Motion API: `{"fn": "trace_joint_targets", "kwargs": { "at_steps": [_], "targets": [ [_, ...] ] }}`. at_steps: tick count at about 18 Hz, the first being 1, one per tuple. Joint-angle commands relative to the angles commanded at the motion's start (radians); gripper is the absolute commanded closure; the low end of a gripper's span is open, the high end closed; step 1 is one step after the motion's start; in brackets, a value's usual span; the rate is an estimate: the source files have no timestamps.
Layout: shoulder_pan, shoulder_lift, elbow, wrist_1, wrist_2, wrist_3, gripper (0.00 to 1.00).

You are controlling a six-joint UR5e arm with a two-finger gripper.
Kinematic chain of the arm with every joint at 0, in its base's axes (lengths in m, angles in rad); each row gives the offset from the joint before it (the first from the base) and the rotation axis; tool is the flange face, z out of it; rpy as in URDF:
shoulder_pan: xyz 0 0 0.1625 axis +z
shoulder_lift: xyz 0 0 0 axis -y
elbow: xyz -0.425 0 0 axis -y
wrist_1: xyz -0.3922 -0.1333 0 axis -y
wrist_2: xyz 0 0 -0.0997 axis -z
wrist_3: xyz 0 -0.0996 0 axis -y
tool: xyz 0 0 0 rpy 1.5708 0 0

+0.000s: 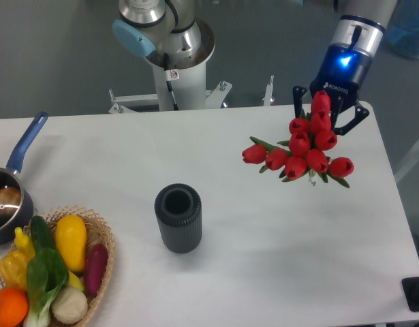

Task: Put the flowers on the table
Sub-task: 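Hold the red tulip bunch in the gripper and lower it slightly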

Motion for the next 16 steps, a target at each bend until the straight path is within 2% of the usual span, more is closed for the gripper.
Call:
{"fn": "trace_joint_targets", "kwargs": {
  "at_steps": [8,12,16],
  "targets": [
    [-0.009,0.0,0.008,-0.003,0.09,-0.002,0.65],
    [-0.003,0.017,0.002,-0.008,0.225,-0.011,0.65],
    [-0.001,0.034,-0.008,-0.026,0.299,-0.015,0.65]
  ]
}}
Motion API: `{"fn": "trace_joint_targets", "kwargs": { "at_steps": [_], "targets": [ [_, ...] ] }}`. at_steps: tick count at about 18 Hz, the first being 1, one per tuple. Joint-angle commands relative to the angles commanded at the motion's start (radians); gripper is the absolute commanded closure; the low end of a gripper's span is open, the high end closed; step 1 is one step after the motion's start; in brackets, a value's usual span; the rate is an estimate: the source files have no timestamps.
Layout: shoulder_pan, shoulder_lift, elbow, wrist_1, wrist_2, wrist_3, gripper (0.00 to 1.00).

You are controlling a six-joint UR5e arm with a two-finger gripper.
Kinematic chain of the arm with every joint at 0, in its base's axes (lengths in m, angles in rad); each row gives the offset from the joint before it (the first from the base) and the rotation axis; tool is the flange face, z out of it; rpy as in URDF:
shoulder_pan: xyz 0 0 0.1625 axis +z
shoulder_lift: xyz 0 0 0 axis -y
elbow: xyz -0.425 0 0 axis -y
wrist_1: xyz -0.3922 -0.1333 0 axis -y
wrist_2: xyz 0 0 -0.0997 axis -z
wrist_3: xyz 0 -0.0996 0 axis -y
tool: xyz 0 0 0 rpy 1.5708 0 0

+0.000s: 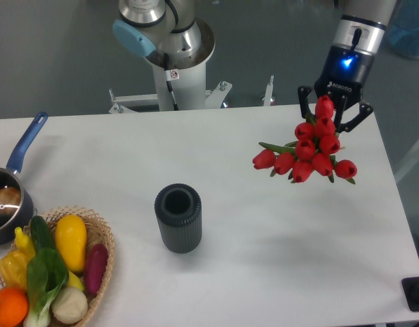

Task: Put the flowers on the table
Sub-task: 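Hold the red tulip bunch in the gripper and lower it slightly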

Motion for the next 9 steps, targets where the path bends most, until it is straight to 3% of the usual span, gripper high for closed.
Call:
{"fn": "trace_joint_targets", "kwargs": {
  "at_steps": [6,9],
  "targets": [
    [-0.009,0.005,-0.002,0.0,0.098,0.001,0.65],
    [-0.024,0.002,-0.008,0.0,0.211,0.014,0.65]
  ]
}}
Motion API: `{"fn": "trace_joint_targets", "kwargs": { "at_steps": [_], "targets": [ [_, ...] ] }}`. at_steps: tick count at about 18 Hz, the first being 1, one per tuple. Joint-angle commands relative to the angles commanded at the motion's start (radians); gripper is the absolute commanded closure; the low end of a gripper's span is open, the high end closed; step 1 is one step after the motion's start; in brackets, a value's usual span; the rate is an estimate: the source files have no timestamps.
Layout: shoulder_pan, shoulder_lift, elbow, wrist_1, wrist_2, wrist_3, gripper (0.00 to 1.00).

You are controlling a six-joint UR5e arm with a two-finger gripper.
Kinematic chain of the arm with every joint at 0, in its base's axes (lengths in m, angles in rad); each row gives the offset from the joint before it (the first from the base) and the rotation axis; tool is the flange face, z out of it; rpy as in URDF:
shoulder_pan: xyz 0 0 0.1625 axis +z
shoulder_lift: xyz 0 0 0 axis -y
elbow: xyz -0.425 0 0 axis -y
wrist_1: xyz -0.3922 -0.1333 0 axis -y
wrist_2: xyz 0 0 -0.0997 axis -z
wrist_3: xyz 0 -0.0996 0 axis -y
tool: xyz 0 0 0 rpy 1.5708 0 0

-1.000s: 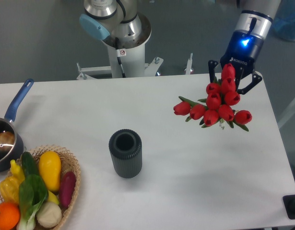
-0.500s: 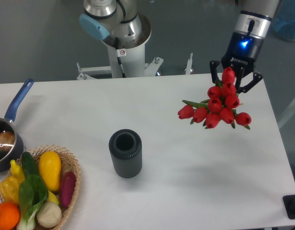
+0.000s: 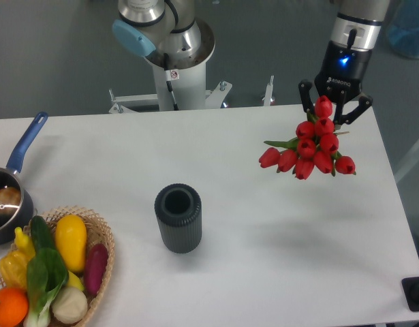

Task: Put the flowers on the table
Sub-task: 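Hold the red tulip bunch in the gripper and lower it slightly, then move the held tulips toward the vase and lower them onto the table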

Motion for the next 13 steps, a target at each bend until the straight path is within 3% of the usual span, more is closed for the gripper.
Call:
{"fn": "trace_joint_targets", "kwargs": {
  "at_steps": [5,13],
  "targets": [
    [-0.092,-0.024,0.002,0.0,0.134,0.012,0.65],
    [-0.206,-0.1,-0.011,0.0,0.2,0.02,0.64]
  ]
}}
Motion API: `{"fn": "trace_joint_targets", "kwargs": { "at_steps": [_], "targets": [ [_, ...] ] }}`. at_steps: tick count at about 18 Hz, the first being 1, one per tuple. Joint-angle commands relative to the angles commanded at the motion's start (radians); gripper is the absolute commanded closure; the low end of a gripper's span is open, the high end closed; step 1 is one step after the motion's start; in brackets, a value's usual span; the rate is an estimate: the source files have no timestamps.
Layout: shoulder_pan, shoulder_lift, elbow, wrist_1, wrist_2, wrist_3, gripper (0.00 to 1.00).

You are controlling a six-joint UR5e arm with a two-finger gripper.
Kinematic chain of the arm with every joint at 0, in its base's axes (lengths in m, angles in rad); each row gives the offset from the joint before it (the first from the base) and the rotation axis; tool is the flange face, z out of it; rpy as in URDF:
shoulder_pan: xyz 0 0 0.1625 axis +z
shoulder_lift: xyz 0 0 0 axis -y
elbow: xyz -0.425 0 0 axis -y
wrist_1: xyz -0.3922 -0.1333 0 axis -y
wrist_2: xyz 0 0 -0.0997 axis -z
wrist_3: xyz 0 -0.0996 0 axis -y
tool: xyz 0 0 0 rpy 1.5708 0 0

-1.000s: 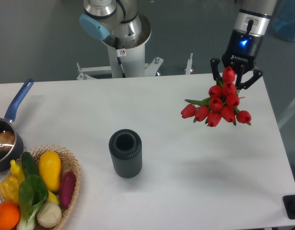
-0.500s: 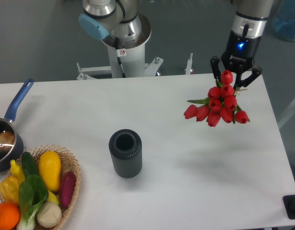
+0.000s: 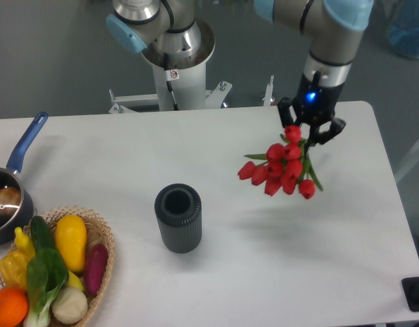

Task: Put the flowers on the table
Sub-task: 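Move the held tulips toward the vase and lower them onto the table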

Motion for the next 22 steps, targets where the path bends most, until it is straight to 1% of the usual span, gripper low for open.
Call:
{"fn": "trace_joint_targets", "kwargs": {
  "at_steps": [1,3,6,14,16,19,22],
  "targets": [
    [-0.006,-0.003,-0.002,-0.002,0.012,0.0,0.64],
    [-0.031,-0.028,-0.002,-0.002,0.041,0.0,0.64],
    [-0.051,-0.038,-0.002,-0.009,0.091,0.006,0.64],
    [-0.058,-0.051,-0.035,-0.02,0.134,0.031,0.64],
    [-0.061,-0.051,-0.041,-0.02,0.169,0.041,0.64],
    [-0.083,-0.071,-0.04,-0.02,0.198,0.045,0.64],
    [-0.106,-0.084,-0.04,-0.02,0.198,0.045,0.64]
  ]
}}
